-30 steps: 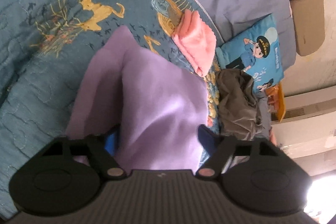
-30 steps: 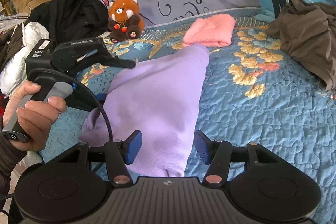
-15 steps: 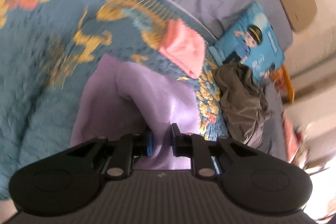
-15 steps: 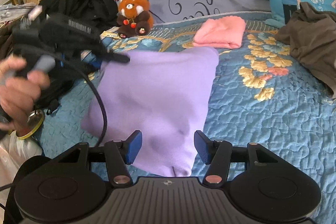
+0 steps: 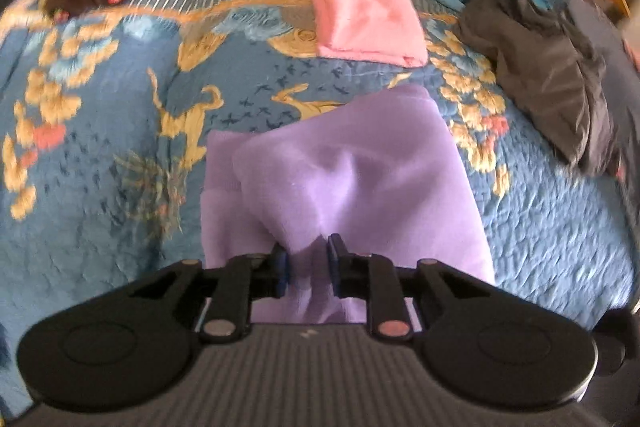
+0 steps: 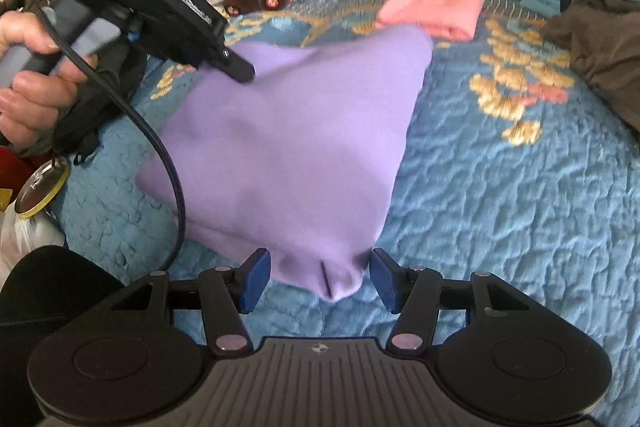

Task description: Fold clothes

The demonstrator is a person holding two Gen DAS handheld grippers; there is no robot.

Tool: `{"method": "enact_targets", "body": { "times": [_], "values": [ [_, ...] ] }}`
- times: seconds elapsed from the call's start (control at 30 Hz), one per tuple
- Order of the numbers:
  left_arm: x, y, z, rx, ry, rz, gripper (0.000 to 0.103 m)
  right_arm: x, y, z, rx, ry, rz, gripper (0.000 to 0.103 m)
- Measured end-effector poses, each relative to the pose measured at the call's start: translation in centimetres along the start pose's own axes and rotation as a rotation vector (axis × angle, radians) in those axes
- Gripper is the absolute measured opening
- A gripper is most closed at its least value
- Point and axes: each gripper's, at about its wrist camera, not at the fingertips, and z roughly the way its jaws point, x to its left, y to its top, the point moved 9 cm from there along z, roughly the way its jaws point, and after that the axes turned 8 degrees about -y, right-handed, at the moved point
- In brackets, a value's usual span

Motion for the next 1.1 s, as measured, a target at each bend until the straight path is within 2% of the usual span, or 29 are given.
{"method": "enact_targets", "body": {
  "times": [0.1,0.33,0.4,0.5,0.57,0.63,0.7,0.77,0.93,1.1],
  "values": [
    [-0.5,0.0,0.1,0.002,0.018,0.049,0.022,-0.3,1.0,-1.4,-0.058,0.006,0.024,0.052],
    [-0.8,0.4,-0.2,-0.013,0.028,0.071,0.021,0.6,1.8,-0.2,-0.05,-0.014,-0.034,0.052],
    [-0.9,0.4,-0.4,-0.017,0.028,0.073,0.021,0.9,2.0,0.2,-0.046,-0.02,-0.051,0.054],
    [-0.8,0.6,-0.6,-0.019,0.023,0.073,0.021,1.2,2.3,0.7,-0.041,-0.03,-0.077,0.064],
    [-0.8,1.0,-0.6,-0.023,0.036,0.086,0.021,0.7,1.4,1.8,0.02,-0.054,-0.069,0.065],
    [-0.8,1.4,-0.6,-0.031,0.078,0.114,0.021,0.0,-0.1,3.3,0.131,-0.01,0.01,0.06],
    [-0.6,1.8,-0.6,-0.037,0.116,0.138,0.021,-0.2,-0.3,3.1,0.1,-0.003,0.02,0.06],
    [-0.6,1.8,-0.4,-0.032,0.099,0.131,0.022,0.0,-0.3,2.8,0.096,-0.007,-0.002,0.058],
    [-1.5,1.0,-0.6,-0.026,0.104,0.209,0.023,-0.9,0.8,0.7,0.051,-0.02,0.035,0.057],
    [-1.3,0.7,-0.3,-0.018,0.091,0.191,0.023,-0.7,3.6,-2.0,-0.103,-0.023,0.034,0.058]
  ]
}}
